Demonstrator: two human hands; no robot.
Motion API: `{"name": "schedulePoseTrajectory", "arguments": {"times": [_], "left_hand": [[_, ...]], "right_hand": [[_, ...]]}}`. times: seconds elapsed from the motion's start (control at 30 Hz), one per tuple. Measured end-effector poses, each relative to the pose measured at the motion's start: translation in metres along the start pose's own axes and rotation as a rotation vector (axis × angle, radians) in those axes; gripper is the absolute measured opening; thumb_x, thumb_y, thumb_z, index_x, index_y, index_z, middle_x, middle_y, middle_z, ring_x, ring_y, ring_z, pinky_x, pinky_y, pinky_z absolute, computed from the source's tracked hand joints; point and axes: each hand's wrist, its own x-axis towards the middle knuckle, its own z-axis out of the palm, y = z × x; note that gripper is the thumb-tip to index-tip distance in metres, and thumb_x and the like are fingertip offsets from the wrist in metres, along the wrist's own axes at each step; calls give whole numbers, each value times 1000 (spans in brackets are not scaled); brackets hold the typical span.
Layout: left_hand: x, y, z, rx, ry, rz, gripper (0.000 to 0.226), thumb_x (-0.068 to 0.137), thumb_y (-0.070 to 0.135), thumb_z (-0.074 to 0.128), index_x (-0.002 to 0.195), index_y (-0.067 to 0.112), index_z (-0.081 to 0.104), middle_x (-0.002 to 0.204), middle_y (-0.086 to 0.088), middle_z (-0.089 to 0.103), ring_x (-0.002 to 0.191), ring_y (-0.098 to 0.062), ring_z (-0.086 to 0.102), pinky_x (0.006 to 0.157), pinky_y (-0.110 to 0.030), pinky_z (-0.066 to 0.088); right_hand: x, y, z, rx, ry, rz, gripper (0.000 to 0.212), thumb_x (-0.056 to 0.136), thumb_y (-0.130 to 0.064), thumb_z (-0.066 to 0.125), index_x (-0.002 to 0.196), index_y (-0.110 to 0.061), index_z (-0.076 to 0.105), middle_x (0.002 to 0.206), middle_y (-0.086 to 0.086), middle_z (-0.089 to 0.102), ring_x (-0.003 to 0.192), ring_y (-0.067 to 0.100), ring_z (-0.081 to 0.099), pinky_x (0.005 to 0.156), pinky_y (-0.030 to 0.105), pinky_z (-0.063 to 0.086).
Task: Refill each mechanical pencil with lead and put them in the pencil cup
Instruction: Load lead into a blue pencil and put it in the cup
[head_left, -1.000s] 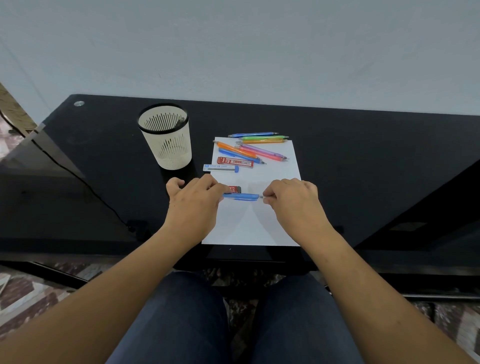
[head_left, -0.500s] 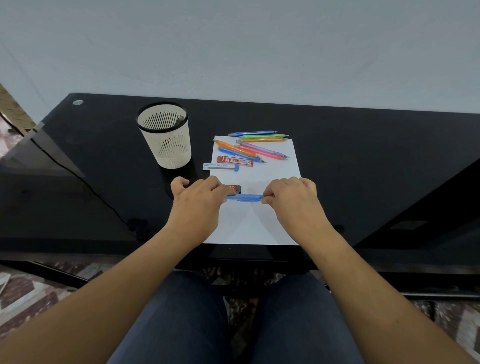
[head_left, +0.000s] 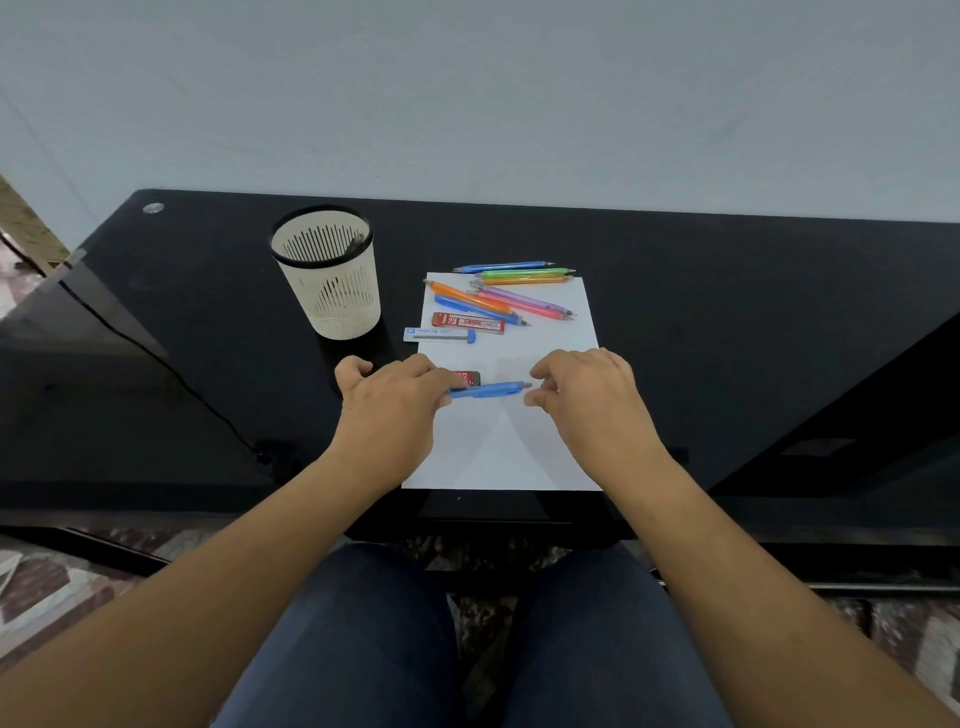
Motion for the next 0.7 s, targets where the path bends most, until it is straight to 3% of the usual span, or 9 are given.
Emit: {"name": "schedulePoseTrajectory", "arguments": {"times": [0.13, 0.27, 0.43, 0.53, 0.7], "left_hand": [[0, 0, 3, -4, 14, 0, 30, 98, 24, 50, 125, 36, 59, 115, 13, 58, 101, -11, 55, 93, -36, 13], [0, 5, 2, -27, 24, -1, 31, 97, 21, 54, 124, 36, 60, 112, 13, 59, 99, -11, 54, 92, -35, 15], [0, 9, 3, -49, 80, -16, 31, 98, 21, 53, 125, 34, 61, 110, 11, 60, 95, -13, 55, 92, -36, 16], [2, 14, 4, -8, 115, -38, 30, 98, 23, 52, 127, 32, 57, 112, 9, 59, 95, -13, 56, 93, -37, 16], [3, 19, 9, 21, 171, -10, 27, 96, 25, 55, 122, 28, 61, 108, 6, 60, 90, -15, 58, 93, -39, 16]], "right_hand": [[-2, 2, 9, -96, 65, -25, 23, 93, -40, 54, 109, -25, 61, 87, -8, 57, 80, 11, 44, 79, 25, 31], [5, -2, 6, -131, -10, -21, 25, 92, -40, 57, 111, -24, 60, 79, -9, 47, 76, 12, 42, 74, 23, 32], [-2, 3, -4, -28, 116, -28, 22, 94, -35, 54, 113, -25, 58, 98, -6, 63, 84, 10, 47, 85, 26, 38], [-8, 3, -5, 41, 172, 17, 34, 97, -30, 50, 131, -26, 45, 112, -5, 62, 98, 13, 54, 96, 31, 37], [-11, -6, 1, 90, 172, 44, 48, 99, -39, 40, 143, -21, 32, 118, -2, 60, 103, 14, 56, 95, 33, 39]]}}
